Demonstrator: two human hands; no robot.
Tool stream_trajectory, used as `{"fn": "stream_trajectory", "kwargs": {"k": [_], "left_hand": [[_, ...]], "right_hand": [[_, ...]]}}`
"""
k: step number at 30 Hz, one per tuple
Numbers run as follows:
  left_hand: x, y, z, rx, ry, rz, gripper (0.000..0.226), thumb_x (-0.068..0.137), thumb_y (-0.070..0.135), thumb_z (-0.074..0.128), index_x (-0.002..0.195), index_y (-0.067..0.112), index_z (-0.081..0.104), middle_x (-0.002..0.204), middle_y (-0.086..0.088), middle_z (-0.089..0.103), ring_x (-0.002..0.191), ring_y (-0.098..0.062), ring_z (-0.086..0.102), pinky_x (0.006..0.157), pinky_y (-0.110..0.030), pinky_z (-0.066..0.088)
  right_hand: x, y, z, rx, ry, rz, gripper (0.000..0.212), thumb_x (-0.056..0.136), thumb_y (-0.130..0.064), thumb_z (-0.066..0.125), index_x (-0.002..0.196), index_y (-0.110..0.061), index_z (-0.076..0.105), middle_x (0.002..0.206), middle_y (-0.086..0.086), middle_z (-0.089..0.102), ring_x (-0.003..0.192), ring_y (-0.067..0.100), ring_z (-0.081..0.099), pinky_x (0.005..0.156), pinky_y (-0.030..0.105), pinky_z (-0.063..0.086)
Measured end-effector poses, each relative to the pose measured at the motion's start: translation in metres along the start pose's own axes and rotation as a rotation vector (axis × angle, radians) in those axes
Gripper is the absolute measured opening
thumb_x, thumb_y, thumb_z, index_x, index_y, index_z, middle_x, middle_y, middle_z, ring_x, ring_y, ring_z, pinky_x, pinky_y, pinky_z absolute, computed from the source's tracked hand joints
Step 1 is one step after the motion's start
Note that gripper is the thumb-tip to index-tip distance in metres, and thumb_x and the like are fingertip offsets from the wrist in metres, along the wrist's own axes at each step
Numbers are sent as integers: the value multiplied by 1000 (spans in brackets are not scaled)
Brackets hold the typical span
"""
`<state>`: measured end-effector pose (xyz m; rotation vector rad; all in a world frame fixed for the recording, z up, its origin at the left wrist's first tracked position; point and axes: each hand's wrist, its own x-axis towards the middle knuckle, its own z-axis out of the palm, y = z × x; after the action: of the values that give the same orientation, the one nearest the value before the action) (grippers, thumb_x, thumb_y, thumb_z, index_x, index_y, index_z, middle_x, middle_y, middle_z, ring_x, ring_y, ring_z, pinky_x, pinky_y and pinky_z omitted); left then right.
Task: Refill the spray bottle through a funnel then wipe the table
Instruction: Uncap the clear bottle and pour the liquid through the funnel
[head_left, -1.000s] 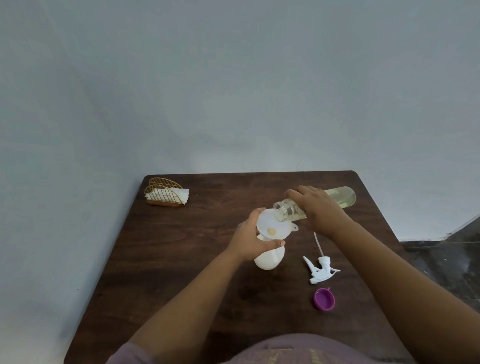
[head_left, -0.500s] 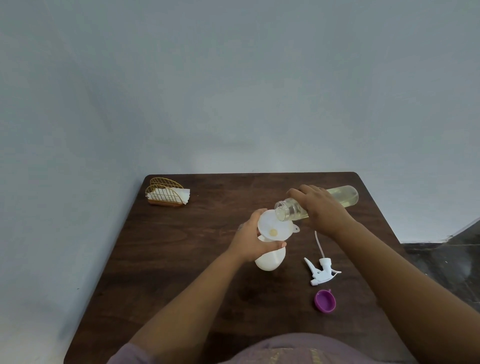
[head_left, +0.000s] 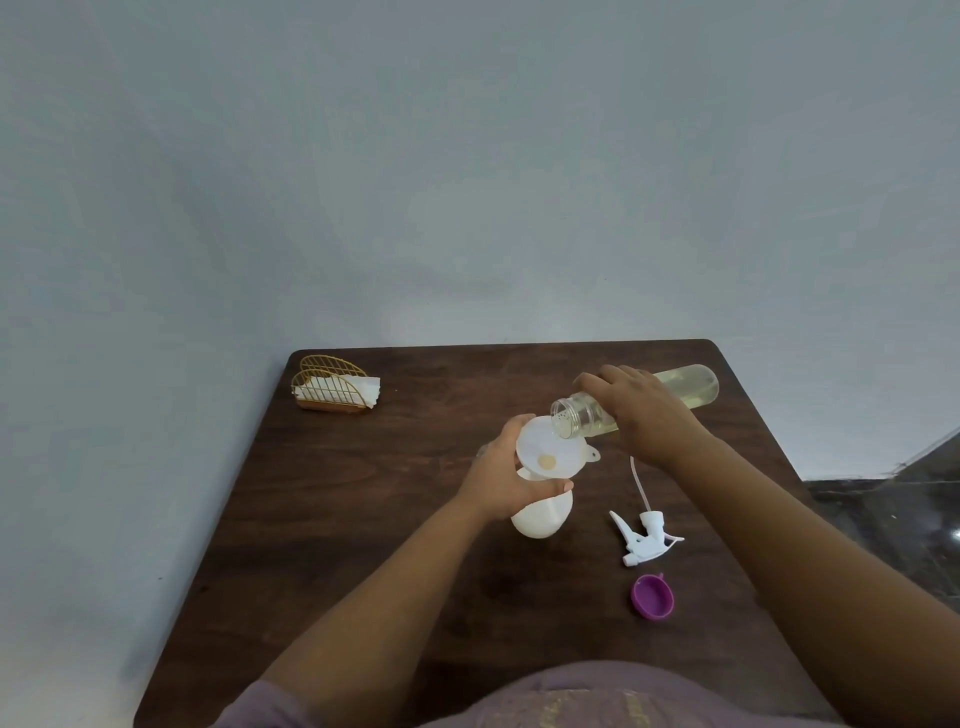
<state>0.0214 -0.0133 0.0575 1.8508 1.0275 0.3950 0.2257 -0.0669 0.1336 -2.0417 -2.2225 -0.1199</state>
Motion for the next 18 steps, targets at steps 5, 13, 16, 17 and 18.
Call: {"fn": "stream_trajectory", "kwargs": {"k": [5, 13, 16, 17, 18], "left_hand": [[-1, 1, -1, -10, -1, 11, 92, 61, 55, 81, 138, 38, 35, 133, 13, 50, 120, -15, 50, 98, -45, 51], [0, 2, -3, -1, -14, 7, 93, 60, 56, 81, 139, 39, 34, 135, 13, 50, 122, -16, 50, 99, -47, 50], [0, 2, -2, 2, -12, 7, 93, 61, 56, 81, 139, 38, 34, 135, 12, 50, 122, -16, 50, 99, -45, 50], [0, 2, -2, 1, -11, 11, 93, 62, 54, 82, 140, 37, 34, 135, 12, 50, 122, -15, 50, 99, -44, 50], [0, 2, -2, 0, -11, 14, 92, 63, 52, 83, 140, 36, 35, 135, 12, 50, 121, -15, 50, 99, -43, 51]], "right_hand": [[0, 0, -1, -2, -5, 0, 48, 75, -9, 68, 117, -23, 51, 102, 1, 57, 96, 24, 54, 85, 36, 44], [0, -1, -3, 9, 5, -5, 47, 76, -8, 68, 117, -23, 51, 104, 1, 58, 97, 23, 54, 86, 35, 43], [0, -2, -5, 22, 7, -3, 47, 76, -6, 65, 118, -23, 51, 104, 1, 57, 97, 23, 54, 87, 35, 42], [0, -2, -5, 20, 5, -4, 47, 76, -7, 66, 118, -23, 51, 104, 1, 57, 98, 23, 54, 87, 35, 43], [0, -2, -5, 16, 4, -4, 48, 76, -7, 67, 118, -24, 51, 105, 1, 57, 98, 23, 53, 87, 35, 43]]}}
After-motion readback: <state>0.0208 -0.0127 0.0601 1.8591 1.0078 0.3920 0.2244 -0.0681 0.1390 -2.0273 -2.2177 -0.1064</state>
